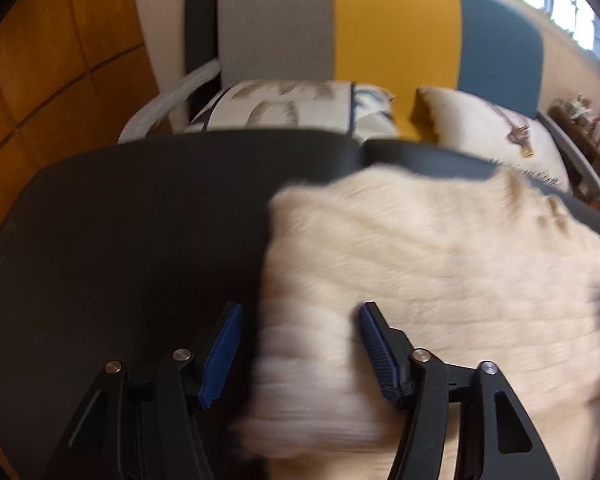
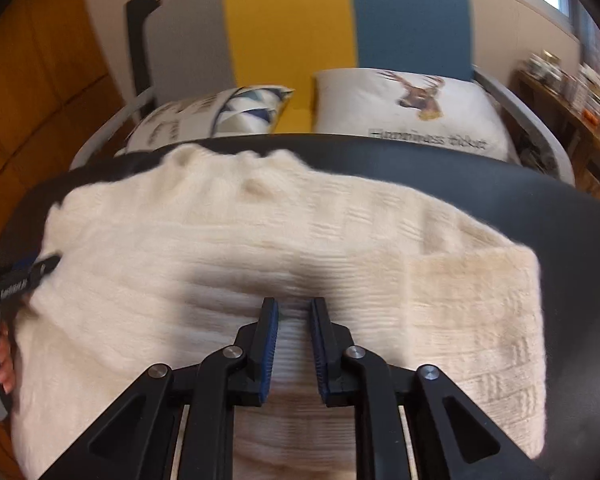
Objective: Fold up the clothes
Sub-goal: 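Grasp the sweater hem with the right gripper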
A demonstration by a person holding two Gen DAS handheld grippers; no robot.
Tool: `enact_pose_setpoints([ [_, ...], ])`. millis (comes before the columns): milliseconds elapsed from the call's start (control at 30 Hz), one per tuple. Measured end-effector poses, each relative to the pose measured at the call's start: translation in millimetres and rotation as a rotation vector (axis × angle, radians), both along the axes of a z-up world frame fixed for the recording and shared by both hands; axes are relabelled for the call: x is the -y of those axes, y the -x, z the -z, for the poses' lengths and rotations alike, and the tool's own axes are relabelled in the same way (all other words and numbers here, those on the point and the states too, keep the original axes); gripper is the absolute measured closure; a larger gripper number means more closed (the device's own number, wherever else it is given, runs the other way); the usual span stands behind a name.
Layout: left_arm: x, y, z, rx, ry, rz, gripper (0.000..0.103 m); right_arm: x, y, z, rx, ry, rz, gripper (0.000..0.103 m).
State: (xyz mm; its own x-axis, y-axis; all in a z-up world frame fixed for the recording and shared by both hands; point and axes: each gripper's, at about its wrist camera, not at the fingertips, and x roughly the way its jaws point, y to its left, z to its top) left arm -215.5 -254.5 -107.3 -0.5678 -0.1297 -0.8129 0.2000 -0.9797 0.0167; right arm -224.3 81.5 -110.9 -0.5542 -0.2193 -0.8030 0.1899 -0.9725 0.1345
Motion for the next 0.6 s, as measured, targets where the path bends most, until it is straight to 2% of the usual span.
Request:
enact_pose_setpoints([
  [33,7,-3,4,-0.009,-0.006,-0.019,0.013,-8,1,2,-0.002,0.008,0.044,0.089],
  [133,12,-4,8,-0.017,-0.015,-0.044,0.006,-20,-2,6,-0.019,0.055,0.096,0.089],
  [200,10,-2,9,-0.009,-0.004,-0.042,0.004,-10,-3,4,-0.038,-0.025,0.068,0.089],
  [267,12,-2,7,0.002,-0.018,-0.048,0.004,-7,-4,-2,-0.033,-0.043,0.051,0.086],
  [367,12,-17,-1,0.013,-0.009,-0.048,0.004,-23,-16,-14,0.008,0.070,0.080,0.082],
  [433,9,-29,-8,0.013,0.010,-0.027,0.005,-28,-30,-21,0.027,0.121,0.058,0.081],
  [600,-1,-78,-24,0.012,-0.015,0.066,0.005,-36,-88,-36,0.044,0.104,-0.008,0.080],
])
